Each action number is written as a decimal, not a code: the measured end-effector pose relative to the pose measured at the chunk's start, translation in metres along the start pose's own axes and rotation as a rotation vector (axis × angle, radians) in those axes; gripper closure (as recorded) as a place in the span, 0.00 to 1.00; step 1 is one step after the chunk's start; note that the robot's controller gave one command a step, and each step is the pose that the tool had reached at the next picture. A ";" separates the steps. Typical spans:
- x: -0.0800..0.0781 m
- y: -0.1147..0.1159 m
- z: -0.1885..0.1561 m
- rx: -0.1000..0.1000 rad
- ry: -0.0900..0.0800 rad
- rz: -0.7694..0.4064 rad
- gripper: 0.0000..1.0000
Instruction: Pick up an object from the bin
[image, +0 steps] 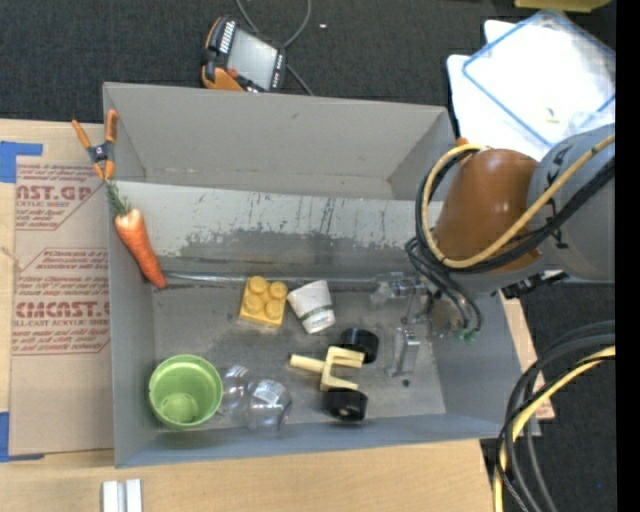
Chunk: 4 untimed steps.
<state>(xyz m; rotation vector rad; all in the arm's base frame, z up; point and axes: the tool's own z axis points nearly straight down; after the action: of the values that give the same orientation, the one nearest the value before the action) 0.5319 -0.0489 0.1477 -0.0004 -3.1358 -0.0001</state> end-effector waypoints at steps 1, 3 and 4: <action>-0.002 0.000 -0.003 0.001 -0.007 -0.001 0.00; 0.000 0.030 -0.002 0.000 -0.008 -0.175 0.00; -0.001 0.022 0.004 0.000 -0.007 -0.253 0.00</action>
Offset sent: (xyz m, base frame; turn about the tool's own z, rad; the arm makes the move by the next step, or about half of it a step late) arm 0.0088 0.0304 -0.0019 -0.2274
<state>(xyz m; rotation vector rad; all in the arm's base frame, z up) 0.5330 -0.0273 0.1440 0.3958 -3.1178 -0.0012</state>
